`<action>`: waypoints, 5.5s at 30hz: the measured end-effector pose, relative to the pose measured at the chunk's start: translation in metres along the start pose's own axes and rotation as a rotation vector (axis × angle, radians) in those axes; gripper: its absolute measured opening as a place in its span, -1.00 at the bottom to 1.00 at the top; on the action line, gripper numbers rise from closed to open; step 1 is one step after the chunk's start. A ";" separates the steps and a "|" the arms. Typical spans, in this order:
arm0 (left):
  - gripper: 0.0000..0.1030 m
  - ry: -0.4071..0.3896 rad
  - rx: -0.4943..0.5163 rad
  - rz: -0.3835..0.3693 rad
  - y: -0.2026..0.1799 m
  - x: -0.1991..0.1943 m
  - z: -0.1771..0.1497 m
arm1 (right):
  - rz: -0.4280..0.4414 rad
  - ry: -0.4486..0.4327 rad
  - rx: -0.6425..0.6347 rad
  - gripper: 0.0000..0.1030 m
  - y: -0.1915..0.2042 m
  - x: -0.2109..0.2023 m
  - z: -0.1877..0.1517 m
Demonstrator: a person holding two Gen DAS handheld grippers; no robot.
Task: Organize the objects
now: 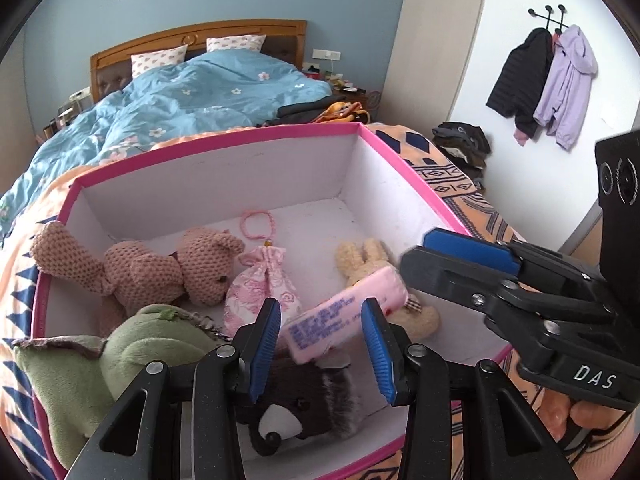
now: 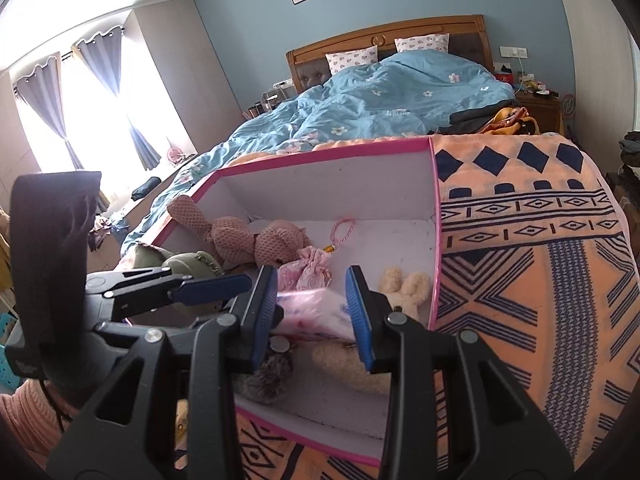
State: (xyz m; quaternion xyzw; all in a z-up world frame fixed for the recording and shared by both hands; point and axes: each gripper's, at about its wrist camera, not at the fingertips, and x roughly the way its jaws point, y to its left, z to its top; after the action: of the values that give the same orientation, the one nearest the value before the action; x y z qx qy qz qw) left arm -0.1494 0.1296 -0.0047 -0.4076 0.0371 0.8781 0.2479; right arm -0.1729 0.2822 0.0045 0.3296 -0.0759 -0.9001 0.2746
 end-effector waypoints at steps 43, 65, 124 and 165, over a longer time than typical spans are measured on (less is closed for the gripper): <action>0.22 0.043 -0.178 -0.085 0.081 -0.050 -0.162 | 0.311 0.243 0.006 -0.08 0.065 0.017 -0.127; 0.05 0.076 -0.142 -0.169 0.056 -0.042 -0.165 | 0.286 0.244 0.075 -0.08 0.053 0.017 -0.134; -0.19 0.140 -0.123 -0.284 0.013 -0.032 -0.172 | 0.229 0.235 0.107 -0.21 0.029 -0.018 -0.152; -0.21 0.148 -0.094 -0.298 -0.001 -0.028 -0.168 | 0.205 0.234 0.127 -0.14 0.028 -0.019 -0.159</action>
State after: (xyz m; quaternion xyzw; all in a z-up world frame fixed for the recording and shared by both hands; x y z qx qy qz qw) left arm -0.0164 0.0742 -0.0959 -0.4832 -0.0466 0.8000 0.3527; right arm -0.0474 0.2762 -0.0987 0.4392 -0.1332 -0.8164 0.3506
